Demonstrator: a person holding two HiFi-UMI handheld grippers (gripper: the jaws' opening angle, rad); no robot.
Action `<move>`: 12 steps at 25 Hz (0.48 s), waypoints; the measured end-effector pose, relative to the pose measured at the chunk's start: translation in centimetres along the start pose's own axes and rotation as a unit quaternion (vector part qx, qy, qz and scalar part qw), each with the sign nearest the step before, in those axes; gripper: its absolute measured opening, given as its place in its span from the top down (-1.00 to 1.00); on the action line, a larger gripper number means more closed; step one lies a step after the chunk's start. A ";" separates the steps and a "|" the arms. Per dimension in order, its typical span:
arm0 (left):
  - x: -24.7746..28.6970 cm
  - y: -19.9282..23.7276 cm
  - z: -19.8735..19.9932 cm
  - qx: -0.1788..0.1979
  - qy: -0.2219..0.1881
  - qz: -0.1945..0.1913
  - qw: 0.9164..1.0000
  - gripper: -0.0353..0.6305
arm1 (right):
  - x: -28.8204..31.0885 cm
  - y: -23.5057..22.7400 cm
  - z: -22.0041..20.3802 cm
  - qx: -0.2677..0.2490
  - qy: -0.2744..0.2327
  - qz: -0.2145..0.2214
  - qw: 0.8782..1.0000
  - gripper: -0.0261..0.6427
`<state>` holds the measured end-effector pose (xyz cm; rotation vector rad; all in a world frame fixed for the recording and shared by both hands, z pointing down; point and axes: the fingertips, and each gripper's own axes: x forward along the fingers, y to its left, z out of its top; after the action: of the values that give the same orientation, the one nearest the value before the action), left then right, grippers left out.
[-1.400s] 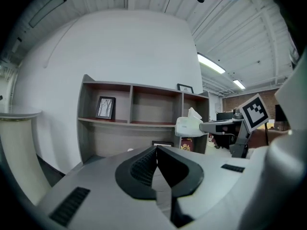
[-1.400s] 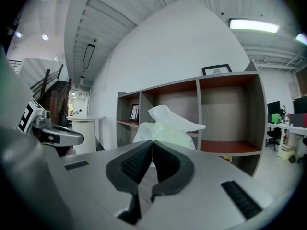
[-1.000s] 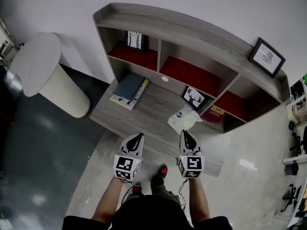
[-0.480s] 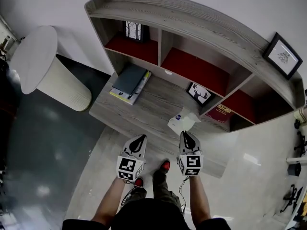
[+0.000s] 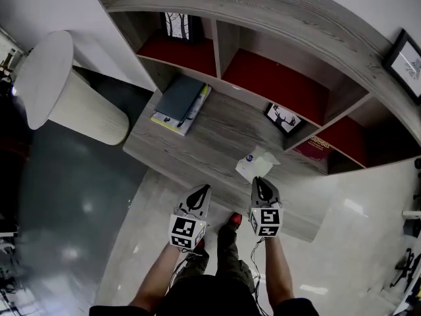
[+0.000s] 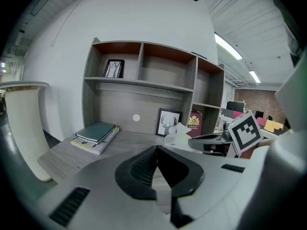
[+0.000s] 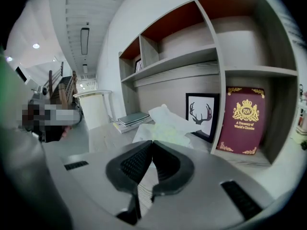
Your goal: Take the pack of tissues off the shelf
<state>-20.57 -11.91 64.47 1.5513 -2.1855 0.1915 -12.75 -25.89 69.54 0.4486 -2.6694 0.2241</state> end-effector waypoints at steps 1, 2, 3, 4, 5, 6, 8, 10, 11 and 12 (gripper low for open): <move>0.2 -0.1 -0.3 0.000 0.003 -0.001 1.000 0.87 | 0.2 0.0 -0.5 0.000 0.004 0.001 1.000 0.83; 0.3 -0.2 -0.7 0.000 0.006 -0.002 1.000 0.87 | 0.3 0.0 -1.0 0.000 0.007 0.002 1.000 0.83; 0.5 -0.2 -0.9 0.000 0.008 -0.002 1.000 0.87 | 0.5 0.0 -1.5 0.000 0.009 0.002 1.000 0.83; 0.6 -0.2 -1.2 0.000 0.010 -0.001 1.000 0.87 | 0.6 -0.1 -2.0 -0.002 0.012 0.001 1.000 0.83; 0.6 -0.1 -1.5 -0.001 0.013 0.000 1.000 0.87 | 0.7 -0.1 -2.4 -0.004 0.016 0.000 1.000 0.83; 0.7 0.0 -1.8 -0.002 0.016 0.001 1.000 0.87 | 0.8 -0.2 -2.9 -0.007 0.019 0.000 1.000 0.83; 0.7 0.1 -2.3 -0.003 0.021 0.003 1.000 0.87 | 1.0 -0.3 -3.6 -0.009 0.023 -0.001 1.000 0.83; 0.7 0.2 -2.8 -0.007 0.026 0.005 1.000 0.87 | 1.2 -0.4 -4.2 -0.009 0.026 -0.001 1.000 0.83; 0.7 0.2 -3.1 -0.008 0.029 0.005 1.000 0.87 | 1.3 -0.4 -4.5 -0.008 0.027 0.000 1.000 0.83; 0.8 0.2 -3.3 -0.008 0.031 0.005 0.999 0.87 | 1.5 -0.3 -4.7 -0.006 0.028 0.001 1.000 0.83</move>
<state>-20.03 -11.30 67.77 1.5056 -2.1409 0.2213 -12.10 -25.57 74.44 0.4307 -2.6158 0.2174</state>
